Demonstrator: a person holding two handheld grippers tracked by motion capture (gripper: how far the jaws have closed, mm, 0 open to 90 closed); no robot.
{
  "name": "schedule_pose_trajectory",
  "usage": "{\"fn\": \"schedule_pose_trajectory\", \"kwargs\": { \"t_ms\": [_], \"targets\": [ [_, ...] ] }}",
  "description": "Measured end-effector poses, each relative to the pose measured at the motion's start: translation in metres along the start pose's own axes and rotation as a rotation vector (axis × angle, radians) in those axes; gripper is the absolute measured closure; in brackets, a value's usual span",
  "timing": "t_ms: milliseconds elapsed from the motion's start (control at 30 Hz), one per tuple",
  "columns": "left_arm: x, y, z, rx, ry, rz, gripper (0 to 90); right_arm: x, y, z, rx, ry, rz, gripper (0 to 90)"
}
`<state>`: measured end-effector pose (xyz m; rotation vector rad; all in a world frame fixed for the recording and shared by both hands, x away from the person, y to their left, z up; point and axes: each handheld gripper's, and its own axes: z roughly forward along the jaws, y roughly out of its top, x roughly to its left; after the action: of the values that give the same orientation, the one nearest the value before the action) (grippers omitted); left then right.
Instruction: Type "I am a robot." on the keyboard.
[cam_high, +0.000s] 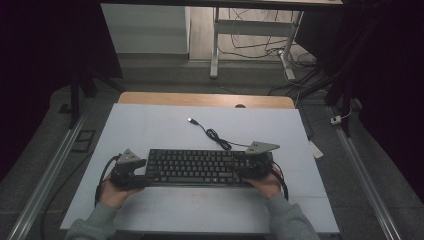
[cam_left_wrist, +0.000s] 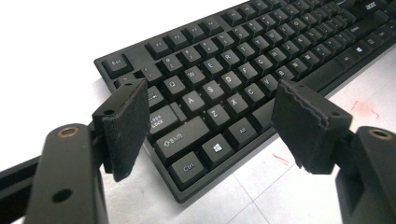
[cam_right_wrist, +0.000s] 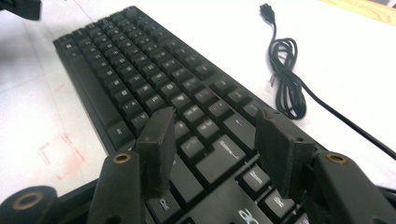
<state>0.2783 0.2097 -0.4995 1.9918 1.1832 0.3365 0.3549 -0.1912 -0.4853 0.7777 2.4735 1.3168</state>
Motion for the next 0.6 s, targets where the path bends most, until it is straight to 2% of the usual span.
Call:
{"fn": "schedule_pose_trajectory", "kwargs": {
  "t_ms": [267,333,433,500,600],
  "targets": [
    [0.001,-0.001,-0.001,-0.001,0.0,0.002,28.1,0.009,0.009,0.008,-0.002,0.021,-0.009,51.3],
    [0.001,-0.001,-0.001,0.0,-0.001,0.002,28.1,0.011,0.012,0.011,0.012,0.029,-0.012,58.5],
    [0.0,-0.002,-0.001,0.002,-0.002,0.005,28.0,0.015,0.017,0.016,0.026,0.058,-0.008,78.5],
    [0.0,-0.002,0.0,0.004,-0.004,0.006,28.1,0.018,0.021,0.021,0.036,0.079,-0.014,88.4],
    [0.0,-0.002,0.002,0.01,-0.003,0.011,28.0,0.025,0.025,0.031,0.062,0.109,-0.035,90.0]
  ]
}}
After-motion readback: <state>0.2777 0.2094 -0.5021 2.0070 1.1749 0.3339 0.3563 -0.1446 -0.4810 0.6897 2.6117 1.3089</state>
